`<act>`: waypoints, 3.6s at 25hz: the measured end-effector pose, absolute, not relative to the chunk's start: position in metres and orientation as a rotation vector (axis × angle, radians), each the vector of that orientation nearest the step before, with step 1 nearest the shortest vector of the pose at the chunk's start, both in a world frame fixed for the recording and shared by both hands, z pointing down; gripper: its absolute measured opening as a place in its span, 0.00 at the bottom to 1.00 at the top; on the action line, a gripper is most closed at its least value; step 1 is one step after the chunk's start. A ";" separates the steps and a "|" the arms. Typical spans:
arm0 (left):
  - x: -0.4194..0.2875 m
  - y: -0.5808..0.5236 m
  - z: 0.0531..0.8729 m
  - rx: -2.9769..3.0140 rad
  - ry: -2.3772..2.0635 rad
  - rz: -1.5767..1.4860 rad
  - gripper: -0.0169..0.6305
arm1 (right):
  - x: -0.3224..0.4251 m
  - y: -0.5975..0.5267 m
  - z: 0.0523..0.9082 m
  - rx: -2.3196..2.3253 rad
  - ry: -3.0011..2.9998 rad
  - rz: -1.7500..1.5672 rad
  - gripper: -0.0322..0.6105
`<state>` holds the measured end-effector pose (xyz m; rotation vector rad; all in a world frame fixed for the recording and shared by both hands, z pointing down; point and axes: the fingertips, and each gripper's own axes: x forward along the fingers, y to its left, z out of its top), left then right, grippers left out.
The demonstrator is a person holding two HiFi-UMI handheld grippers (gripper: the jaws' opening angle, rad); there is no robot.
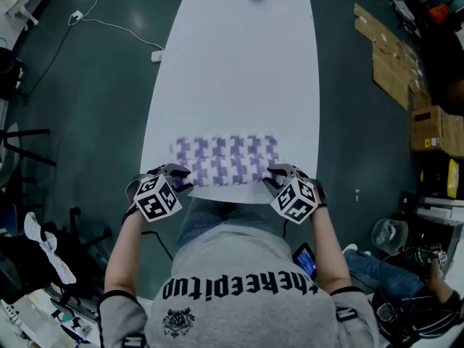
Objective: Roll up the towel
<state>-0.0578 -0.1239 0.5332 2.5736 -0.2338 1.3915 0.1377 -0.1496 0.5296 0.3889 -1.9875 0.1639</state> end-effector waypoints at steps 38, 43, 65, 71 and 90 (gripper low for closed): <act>-0.087 -0.241 0.543 2.512 -0.502 1.286 0.22 | 0.115 -0.256 0.531 0.701 -1.953 0.164 0.20; -0.086 -0.251 0.548 2.500 -0.511 1.293 0.22 | 0.116 -0.267 0.535 0.715 -1.939 0.176 0.20; -0.097 -0.258 0.470 2.542 -0.914 0.928 0.14 | 0.124 -0.265 0.437 1.190 -2.124 0.275 0.06; -0.100 -0.257 0.389 2.608 -1.148 0.680 0.03 | 0.108 -0.252 0.375 1.264 -2.231 0.222 0.05; -0.106 -0.183 0.207 2.741 -1.602 0.027 0.03 | 0.098 -0.185 0.216 1.584 -2.454 -0.092 0.05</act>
